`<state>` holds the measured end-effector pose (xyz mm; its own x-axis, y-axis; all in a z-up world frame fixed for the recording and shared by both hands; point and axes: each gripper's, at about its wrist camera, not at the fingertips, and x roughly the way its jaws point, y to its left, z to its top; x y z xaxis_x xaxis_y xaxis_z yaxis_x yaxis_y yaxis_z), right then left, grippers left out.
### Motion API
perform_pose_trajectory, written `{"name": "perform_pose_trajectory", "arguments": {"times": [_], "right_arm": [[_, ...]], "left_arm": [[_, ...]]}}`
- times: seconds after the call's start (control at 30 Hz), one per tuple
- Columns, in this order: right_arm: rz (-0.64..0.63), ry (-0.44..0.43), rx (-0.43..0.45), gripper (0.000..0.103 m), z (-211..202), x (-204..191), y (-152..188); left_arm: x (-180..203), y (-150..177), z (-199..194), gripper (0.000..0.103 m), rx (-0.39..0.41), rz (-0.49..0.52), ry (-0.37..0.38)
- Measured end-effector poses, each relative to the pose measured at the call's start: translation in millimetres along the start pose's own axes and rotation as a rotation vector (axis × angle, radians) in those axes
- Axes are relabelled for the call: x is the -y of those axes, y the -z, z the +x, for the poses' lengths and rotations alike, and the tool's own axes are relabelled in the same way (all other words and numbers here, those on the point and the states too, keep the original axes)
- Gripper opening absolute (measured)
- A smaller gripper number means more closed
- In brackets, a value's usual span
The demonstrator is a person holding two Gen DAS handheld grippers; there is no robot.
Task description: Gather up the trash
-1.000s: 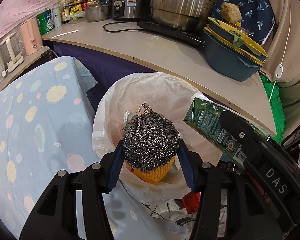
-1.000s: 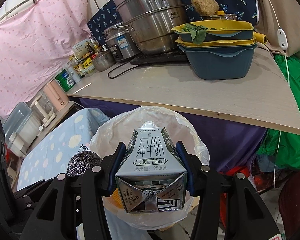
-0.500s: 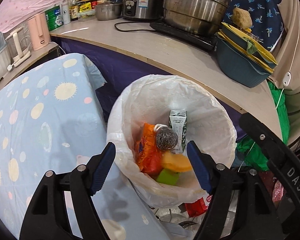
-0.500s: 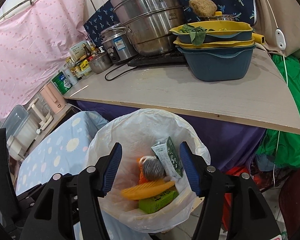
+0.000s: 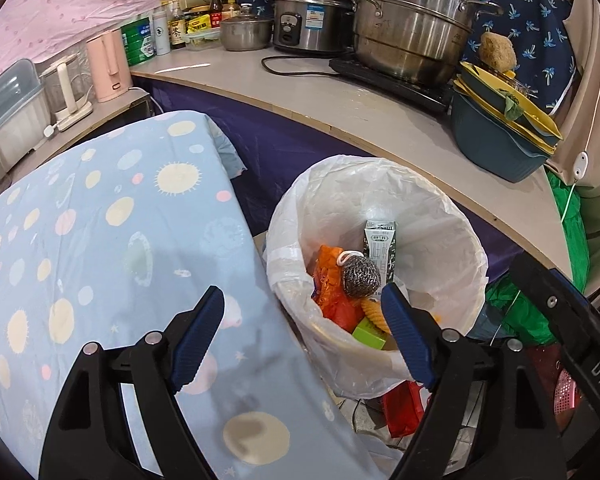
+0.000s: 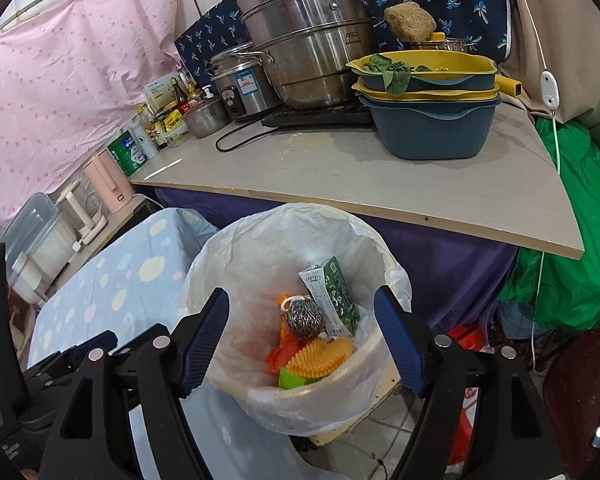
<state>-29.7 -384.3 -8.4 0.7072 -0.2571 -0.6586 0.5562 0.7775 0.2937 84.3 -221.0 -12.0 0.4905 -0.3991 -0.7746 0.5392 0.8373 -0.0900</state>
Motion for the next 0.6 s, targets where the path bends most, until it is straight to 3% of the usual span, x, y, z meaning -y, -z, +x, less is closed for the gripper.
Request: {"name": "perform_pose_trajectory", "arguments": {"times": [0.17,0.37,0.6], "right_arm": [[-0.019,0.014,-0.013,0.077,-6.3,-3.3,7.0],[-0.042,0.032,-0.015,0.083,-15.1,-9.5,12.3],[-0.076,0.063,-0.023,0.085,-23.0,-18.3,20.5]], "left_arm": [[-3.5,5.2,-11.8,0.085,0.020,-0.001,-0.013],[-5.6,12.2,-22.6,0.088,0.038,0.008,-0.027],[-14.5,22.1,-29.3,0.089,0.034,-0.007,-0.058]]}}
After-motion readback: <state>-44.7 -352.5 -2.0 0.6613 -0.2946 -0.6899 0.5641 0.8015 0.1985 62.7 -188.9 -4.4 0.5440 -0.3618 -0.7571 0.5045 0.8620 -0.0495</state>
